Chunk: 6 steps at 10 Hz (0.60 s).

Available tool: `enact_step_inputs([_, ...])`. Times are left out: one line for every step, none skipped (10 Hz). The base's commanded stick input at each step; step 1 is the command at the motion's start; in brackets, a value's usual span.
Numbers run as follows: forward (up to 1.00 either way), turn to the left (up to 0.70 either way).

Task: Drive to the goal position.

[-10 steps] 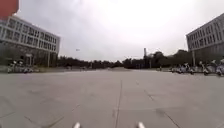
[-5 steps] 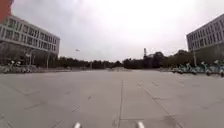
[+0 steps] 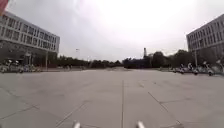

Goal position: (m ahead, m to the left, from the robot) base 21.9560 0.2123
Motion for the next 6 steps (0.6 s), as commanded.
enact_step_inputs([0.5, 0.0])
enact_step_inputs([0.5, 0.0])
enact_step_inputs([0.5, 0.0])
enact_step_inputs([0.5, 0.0])
enact_step_inputs([0.5, 0.0])
enact_step_inputs([0.5, 0.0])
